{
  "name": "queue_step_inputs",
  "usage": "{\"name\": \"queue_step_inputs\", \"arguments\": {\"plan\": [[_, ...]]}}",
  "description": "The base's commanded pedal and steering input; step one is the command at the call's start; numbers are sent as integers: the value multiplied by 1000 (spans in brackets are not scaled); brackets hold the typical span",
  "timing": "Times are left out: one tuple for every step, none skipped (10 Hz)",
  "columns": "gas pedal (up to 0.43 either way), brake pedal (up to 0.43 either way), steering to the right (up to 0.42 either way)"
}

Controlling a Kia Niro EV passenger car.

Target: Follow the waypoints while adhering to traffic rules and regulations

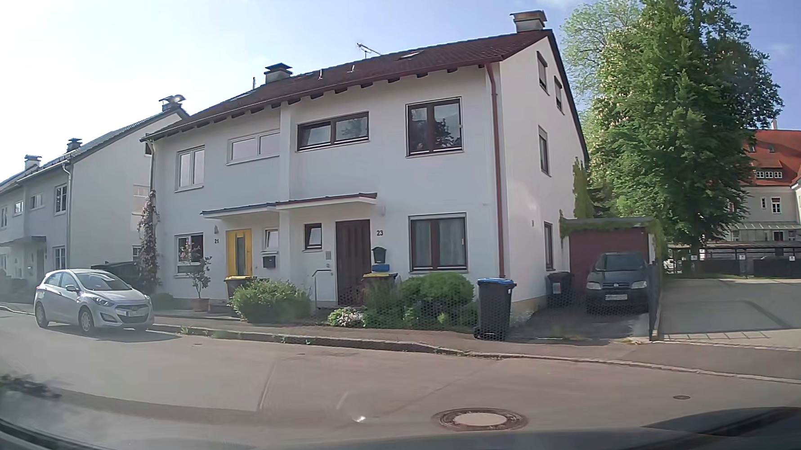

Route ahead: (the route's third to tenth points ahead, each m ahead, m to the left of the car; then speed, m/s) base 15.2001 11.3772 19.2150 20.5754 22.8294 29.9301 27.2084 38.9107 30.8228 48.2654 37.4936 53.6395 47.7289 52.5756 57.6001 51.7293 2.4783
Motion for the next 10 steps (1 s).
{"name": "queue_step_inputs", "arguments": {"plan": [[47,0,-487],[47,0,-492],[47,0,-494],[47,0,-493],[47,0,-489],[47,0,-486],[47,0,-485],[47,0,-485],[47,0,-488],[47,0,-492]]}}
